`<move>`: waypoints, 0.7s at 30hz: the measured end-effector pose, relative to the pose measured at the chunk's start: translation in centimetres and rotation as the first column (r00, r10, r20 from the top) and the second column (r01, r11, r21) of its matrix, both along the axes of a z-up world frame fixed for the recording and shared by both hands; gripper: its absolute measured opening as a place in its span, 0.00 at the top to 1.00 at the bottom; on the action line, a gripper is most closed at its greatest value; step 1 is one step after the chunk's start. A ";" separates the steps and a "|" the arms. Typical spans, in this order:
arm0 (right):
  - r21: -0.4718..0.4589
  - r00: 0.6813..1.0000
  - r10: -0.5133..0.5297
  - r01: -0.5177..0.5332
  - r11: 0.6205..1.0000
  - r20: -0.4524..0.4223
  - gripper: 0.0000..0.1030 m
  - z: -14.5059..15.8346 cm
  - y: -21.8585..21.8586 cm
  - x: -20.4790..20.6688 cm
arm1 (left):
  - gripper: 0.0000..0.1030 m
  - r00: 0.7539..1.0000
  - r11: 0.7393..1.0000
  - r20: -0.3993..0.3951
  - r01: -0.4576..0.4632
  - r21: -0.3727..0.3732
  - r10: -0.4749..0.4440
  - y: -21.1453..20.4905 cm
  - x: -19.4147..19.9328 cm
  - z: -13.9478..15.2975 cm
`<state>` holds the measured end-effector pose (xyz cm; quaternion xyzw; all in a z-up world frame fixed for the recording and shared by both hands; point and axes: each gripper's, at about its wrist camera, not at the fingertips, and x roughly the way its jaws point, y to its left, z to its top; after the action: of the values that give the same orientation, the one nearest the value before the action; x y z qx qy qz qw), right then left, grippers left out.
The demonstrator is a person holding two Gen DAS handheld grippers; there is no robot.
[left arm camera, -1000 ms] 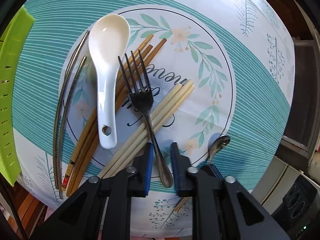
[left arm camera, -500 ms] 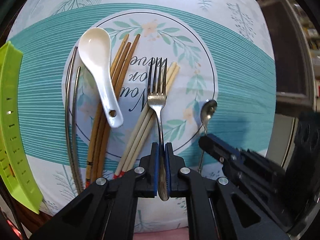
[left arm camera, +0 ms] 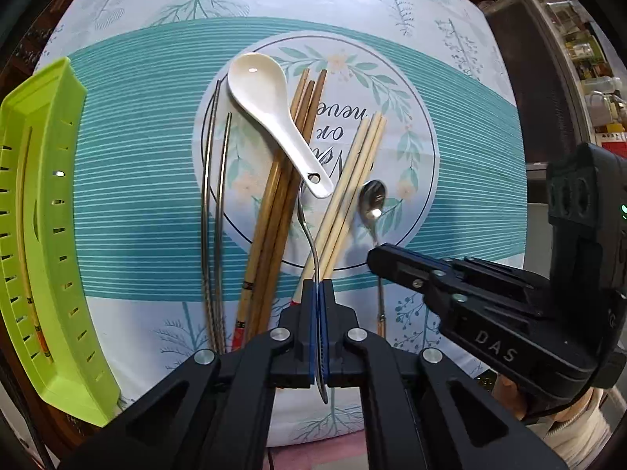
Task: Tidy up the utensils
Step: 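Grasp the steel fork with the left gripper while the right holds the small spoon, then lower the small spoon into the green tray and open the right gripper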
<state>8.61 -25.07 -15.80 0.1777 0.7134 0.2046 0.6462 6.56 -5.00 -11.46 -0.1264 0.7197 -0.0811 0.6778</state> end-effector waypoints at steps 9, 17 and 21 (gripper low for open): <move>0.020 1.000 0.010 -0.010 1.000 -0.020 0.97 0.9 2.6 -1.1 | 1.00 0.991 0.996 0.100 0.091 -0.022 -0.089 1.0 -1.7 2.4; 0.033 0.998 0.034 -0.032 0.999 -0.054 0.97 1.9 3.9 -2.8 | 1.00 0.982 0.992 0.159 0.115 -0.044 -0.106 3.5 -3.1 4.8; 0.034 0.996 0.052 -0.050 0.998 -0.076 0.97 1.3 6.1 -4.0 | 1.00 0.979 0.994 0.182 0.104 -0.045 -0.094 5.2 -3.7 5.5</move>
<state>4.58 -19.01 -14.54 0.1775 0.7388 0.2252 0.6099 2.86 0.16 -5.98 -0.1008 0.6588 -0.1452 0.7313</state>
